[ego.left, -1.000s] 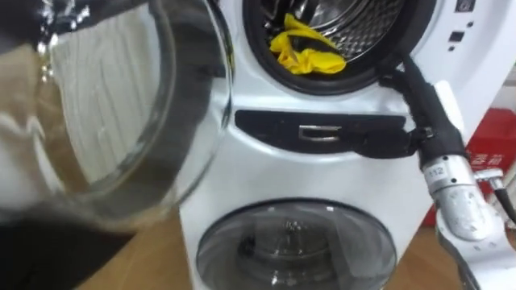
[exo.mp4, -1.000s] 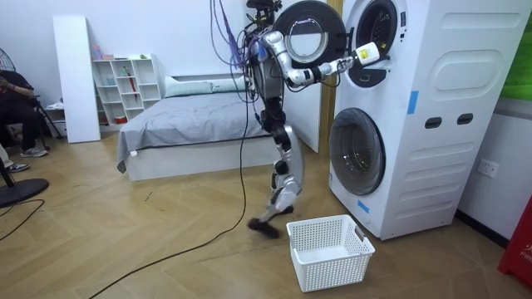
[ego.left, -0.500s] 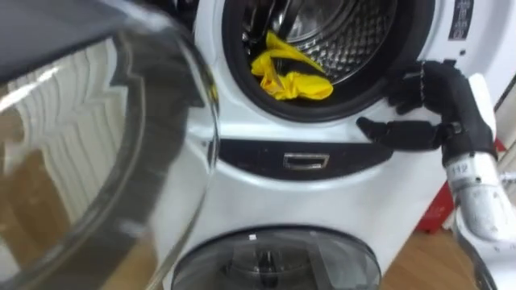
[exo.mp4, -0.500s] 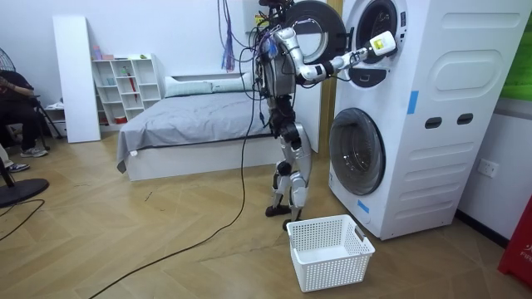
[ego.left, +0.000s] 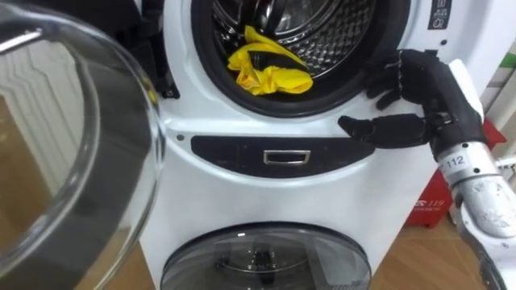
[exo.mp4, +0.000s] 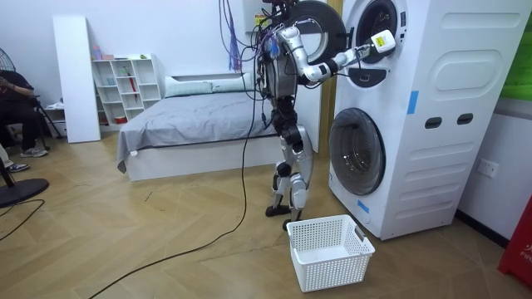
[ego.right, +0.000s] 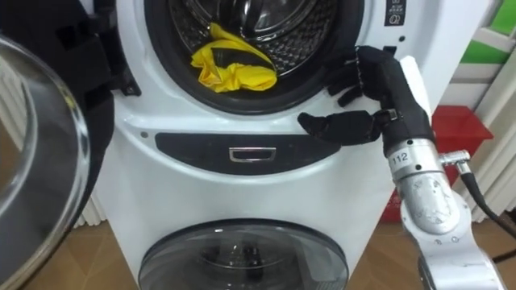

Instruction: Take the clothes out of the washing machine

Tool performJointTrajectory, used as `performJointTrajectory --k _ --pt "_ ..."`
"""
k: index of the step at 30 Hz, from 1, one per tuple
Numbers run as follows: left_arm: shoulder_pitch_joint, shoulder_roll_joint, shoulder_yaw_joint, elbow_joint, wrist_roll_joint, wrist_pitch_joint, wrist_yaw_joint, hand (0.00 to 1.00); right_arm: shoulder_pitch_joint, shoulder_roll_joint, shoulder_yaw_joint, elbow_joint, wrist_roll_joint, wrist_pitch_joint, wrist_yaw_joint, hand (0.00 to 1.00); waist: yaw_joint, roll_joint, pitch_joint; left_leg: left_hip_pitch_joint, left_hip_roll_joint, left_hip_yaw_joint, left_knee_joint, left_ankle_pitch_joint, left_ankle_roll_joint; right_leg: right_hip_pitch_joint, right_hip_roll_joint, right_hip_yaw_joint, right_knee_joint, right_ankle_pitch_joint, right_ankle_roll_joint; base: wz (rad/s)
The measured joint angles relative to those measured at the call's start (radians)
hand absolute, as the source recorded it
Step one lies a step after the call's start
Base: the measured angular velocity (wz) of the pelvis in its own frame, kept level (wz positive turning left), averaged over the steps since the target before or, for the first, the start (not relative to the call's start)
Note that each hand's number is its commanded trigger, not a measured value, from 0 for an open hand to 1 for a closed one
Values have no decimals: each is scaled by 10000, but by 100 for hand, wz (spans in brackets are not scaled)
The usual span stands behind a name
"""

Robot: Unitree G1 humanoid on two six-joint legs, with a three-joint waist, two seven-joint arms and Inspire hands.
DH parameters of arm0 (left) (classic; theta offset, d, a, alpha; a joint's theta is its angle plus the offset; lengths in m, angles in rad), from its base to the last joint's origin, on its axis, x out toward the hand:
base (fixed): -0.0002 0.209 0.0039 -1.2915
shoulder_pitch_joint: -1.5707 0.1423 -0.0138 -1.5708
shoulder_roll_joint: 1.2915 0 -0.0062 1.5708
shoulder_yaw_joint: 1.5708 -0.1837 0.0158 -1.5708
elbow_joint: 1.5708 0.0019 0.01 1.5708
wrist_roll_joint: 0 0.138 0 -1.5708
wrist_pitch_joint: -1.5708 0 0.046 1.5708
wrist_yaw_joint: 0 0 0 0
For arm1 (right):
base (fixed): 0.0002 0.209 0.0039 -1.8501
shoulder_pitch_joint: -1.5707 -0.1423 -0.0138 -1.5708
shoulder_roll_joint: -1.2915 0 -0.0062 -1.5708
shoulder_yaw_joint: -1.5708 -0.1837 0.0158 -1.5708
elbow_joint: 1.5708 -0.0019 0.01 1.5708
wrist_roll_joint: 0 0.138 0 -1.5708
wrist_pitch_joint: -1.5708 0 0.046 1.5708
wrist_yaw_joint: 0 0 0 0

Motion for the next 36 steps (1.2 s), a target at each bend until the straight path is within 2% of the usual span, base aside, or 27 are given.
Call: performJointTrajectory --k 5,9,13,15,17,20,23,27,32,34,36 --pt "-7 131 21 142 -26 -2 -220 0 0 -6 164 -870 -466 563 815 0 88 -48 -28 -16 92 175 -35 -14 -102 -116 190 159 5 -18 -167 -11" --pt "-11 197 4 195 -110 -28 -237 0 0 -148 506 -1410 -986 681 1432 0 89 -146 -76 -10 161 151 -71 8 -223 -121 268 128 -7 -44 -292 -3" --pt "-4 227 5 197 -118 -55 -241 0 0 -565 628 -1824 -1055 1006 2126 0 89 -225 -82 89 265 153 -89 20 -287 61 376 104 -193 -17 -376 0" --pt "-11 229 19 197 -114 -99 -251 0 0 -690 627 -1948 -1109 1016 2476 0 82 -280 -82 151 275 173 -188 54 -340 70 395 121 -202 -20 -403 -2" --pt "-62 302 47 273 -109 -241 -250 0 0 -802 650 -2354 -1552 1213 3019 0 86 -409 -67 195 299 223 -280 81 -381 68 438 154 -219 -23 -449 -4" --pt "-264 360 71 435 -111 -247 -250 0 0 -787 1051 -2854 -1618 1217 3909 0 200 -564 -88 223 365 242 -307 101 -429 150 513 155 -375 31 -530 0" --pt "-465 353 68 633 -113 -322 -250 0 0 -776 1656 -3319 -1334 1192 4784 0 419 -593 -99 355 419 241 -361 87 -466 340 560 115 -523 47 -559 5" --pt "-560 346 68 754 -112 -413 -249 0 -12 -745 1889 -3586 -1061 1058 5661 0 604 -623 -99 386 409 124 -385 64 -497 487 566 93 -694 106 -580 12" --pt "-570 354 78 860 -132 -441 -249 0 -123 -734 1909 -3613 -768 851 6523 0 810 -598 -53 374 397 28 -413 13 -417 568 541 98 -840 143 -485 5" --pt "-578 353 78 914 -116 -458 -249 0 -234 -730 1907 -3620 -470 773 6678 0 819 -589 7 363 392 36 -420 -9 -402 567 543 108 -831 150 -472 0" --pt "-640 352 78 1063 -108 -494 -250 0 -256 -711 1907 -3655 -85 680 6788 0 849 -566 33 365 368 38 -472 -19 -398 563 551 117 -839 152 -457 0"
